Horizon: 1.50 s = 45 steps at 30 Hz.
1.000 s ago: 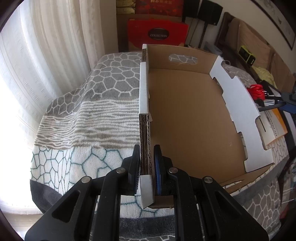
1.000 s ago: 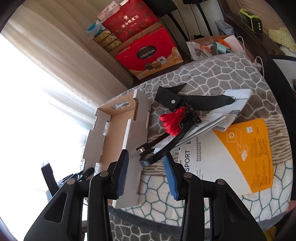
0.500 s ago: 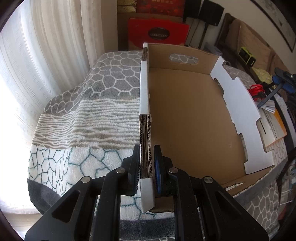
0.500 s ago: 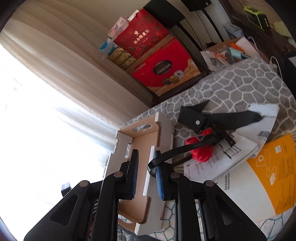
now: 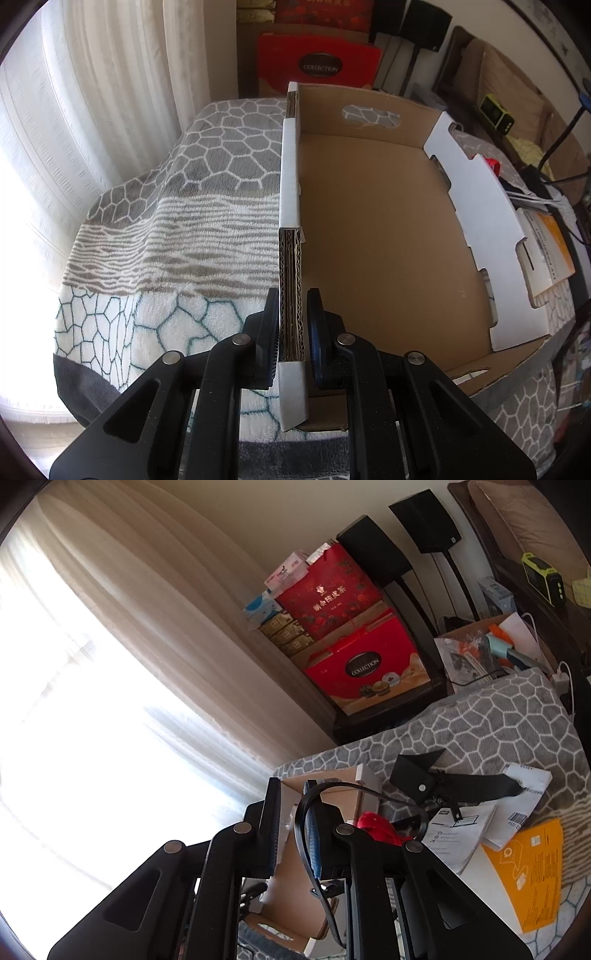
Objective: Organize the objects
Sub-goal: 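Grasp the black cable from the pile with the right tool, then carry the black cable into the box and open the right tool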
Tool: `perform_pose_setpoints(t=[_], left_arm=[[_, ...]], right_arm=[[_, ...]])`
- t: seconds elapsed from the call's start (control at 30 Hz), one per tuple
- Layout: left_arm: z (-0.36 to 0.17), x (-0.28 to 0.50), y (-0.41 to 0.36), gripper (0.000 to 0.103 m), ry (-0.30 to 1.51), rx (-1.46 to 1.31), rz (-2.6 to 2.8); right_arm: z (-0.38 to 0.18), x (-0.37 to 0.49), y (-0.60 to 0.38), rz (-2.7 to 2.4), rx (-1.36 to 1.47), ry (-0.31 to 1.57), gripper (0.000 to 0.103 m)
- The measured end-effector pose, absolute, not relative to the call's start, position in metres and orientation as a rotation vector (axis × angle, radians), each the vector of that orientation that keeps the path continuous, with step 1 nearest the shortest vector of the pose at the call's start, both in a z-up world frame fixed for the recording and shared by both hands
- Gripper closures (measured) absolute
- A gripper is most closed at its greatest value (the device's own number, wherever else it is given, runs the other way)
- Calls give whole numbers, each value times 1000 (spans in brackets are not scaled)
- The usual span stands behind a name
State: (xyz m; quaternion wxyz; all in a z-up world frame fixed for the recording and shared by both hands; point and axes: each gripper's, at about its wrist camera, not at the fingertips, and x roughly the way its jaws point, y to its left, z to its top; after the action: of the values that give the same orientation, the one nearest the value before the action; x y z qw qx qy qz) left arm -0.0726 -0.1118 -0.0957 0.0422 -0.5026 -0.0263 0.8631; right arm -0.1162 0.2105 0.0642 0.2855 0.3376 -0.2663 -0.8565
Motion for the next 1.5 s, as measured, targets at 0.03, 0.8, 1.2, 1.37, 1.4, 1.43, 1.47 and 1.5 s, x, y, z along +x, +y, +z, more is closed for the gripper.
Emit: perform_pose_setpoints(t=[0.03, 0.8, 1.2, 1.37, 1.4, 1.43, 1.47, 1.5], left_arm=[[-96, -73, -112, 91, -82, -1538, 2641], [-96, -72, -112, 91, -102, -1542, 2649], [-96, -72, -112, 91, -112, -1537, 2647], [-96, -73, -113, 91, -116, -1538, 2647], [-96, -72, -113, 91, -115, -1538, 2647], [-96, -72, -113, 91, -115, -1539, 2647], [-96, -72, -113, 91, -115, -1538, 2647], [-96, -72, -113, 91, -115, -1538, 2647]], right_arm=[[68, -116, 208, -2288, 904, -698, 89], [54, -128, 91, -2149, 1033, -407, 90], [22, -167, 50, -2216, 1162, -245, 90], [10, -180, 41, -2305, 1227, -113, 90], [8, -182, 38, -2313, 1236, -98, 89], [5, -184, 35, -2312, 1246, -87, 88], [2, -187, 32, -2309, 1256, -76, 83], [0, -188, 29, -2303, 1269, -67, 75]])
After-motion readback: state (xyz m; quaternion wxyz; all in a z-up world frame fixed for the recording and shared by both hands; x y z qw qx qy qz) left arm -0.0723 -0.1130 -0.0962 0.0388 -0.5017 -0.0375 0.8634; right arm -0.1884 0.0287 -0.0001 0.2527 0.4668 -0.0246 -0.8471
